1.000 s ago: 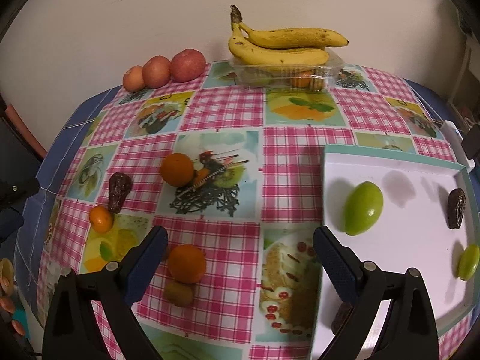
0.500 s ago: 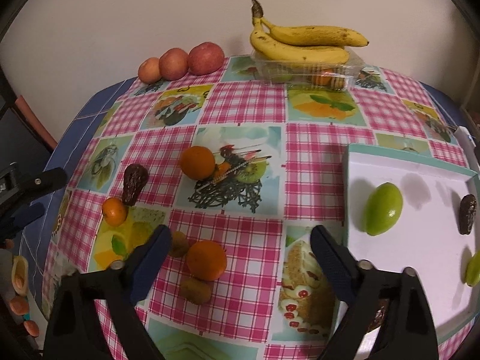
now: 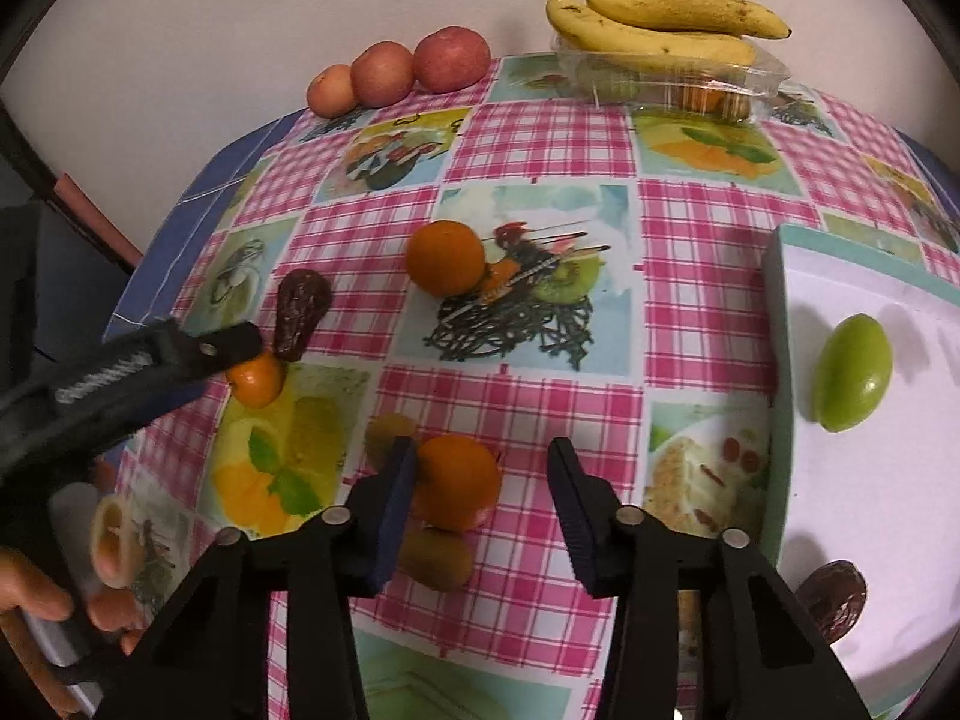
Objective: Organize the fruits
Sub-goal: 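Grasp an orange with the right tool while the left tool grasps another orange, then carry both held oranges over the white tray with both tools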
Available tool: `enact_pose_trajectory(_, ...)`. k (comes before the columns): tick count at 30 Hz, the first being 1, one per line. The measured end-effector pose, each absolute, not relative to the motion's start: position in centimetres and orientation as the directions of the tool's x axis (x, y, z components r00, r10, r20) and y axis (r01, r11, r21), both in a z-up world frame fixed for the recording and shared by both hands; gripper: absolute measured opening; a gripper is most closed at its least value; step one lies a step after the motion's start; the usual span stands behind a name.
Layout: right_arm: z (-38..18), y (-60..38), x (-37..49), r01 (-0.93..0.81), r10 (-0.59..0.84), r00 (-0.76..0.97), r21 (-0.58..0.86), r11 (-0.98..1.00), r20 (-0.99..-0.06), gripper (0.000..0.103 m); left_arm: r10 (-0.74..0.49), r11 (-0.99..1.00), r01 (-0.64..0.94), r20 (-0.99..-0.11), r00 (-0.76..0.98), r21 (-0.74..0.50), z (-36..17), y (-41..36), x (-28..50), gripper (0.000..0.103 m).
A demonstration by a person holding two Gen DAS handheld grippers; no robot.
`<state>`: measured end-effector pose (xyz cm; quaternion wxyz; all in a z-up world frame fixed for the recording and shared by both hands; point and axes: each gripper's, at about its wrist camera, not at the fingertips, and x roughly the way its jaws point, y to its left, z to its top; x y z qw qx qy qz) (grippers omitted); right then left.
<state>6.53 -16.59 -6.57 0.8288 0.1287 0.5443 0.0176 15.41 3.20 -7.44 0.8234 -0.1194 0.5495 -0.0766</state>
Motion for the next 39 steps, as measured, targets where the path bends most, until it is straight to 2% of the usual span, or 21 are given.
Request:
enact_pose_trajectory(3, -6.5, -16.5, 6.5, 0.107, 0.189, 0.406, 0.252, 0.962, -0.894, 0.036, -0.277, 0.955, 0.002, -0.887, 0.37, -0.297, -8.0, 2.8, 15.5, 0.055)
enact_pose_trajectory(5, -6.5, -16.5, 6.6, 0.108, 0.201, 0.404, 0.265, 0.958, -0.892, 0.033, -0.272, 0.957, 0.005, -0.89, 0.366, -0.291, -8.2, 2.7, 15.4, 0.041)
enact_pose_trajectory(7, -6.5, -16.6, 6.6, 0.109, 0.213, 0.403, 0.277, 0.955, -0.89, 0.03, -0.278, 0.954, 0.001, -0.888, 0.365, -0.299, -8.2, 2.9, 15.5, 0.037)
enact_pose_trajectory(12, -6.4, -16.4, 6.6, 0.105, 0.217, 0.4, 0.279, 0.954, -0.89, 0.028, -0.322, 0.934, -0.035, -0.88, 0.349, -0.356, -8.4, 3.6, 15.6, 0.036)
enact_pose_trajectory(25, -6.1, -18.2, 6.3, 0.154, 0.216, 0.407, 0.3, 0.941, -0.887, 0.023, -0.312, 0.929, -0.087, -0.887, 0.34, -0.36, -7.4, 4.7, 15.3, 0.035)
enact_pose_trajectory(30, -5.6, -18.8, 6.1, 0.168, 0.205, 0.421, 0.298, 0.94, -0.884, 0.015, -0.309, 0.928, -0.102, -0.892, 0.33, -0.359, -7.4, 4.9, 15.3, 0.035)
enact_pose_trajectory(37, -5.9, -19.2, 6.2, 0.184, 0.229, 0.414, 0.328, 0.927, -0.881, 0.017, -0.313, 0.927, -0.101, -0.892, 0.327, -0.362, -7.2, 4.7, 15.1, 0.035)
enact_pose_trajectory(39, -5.9, -19.2, 6.2, 0.189, 0.216, 0.413, 0.316, 0.93, -0.885, 0.028, -0.309, 0.928, -0.105, -0.895, 0.323, -0.358, -7.4, 4.7, 15.2, 0.035)
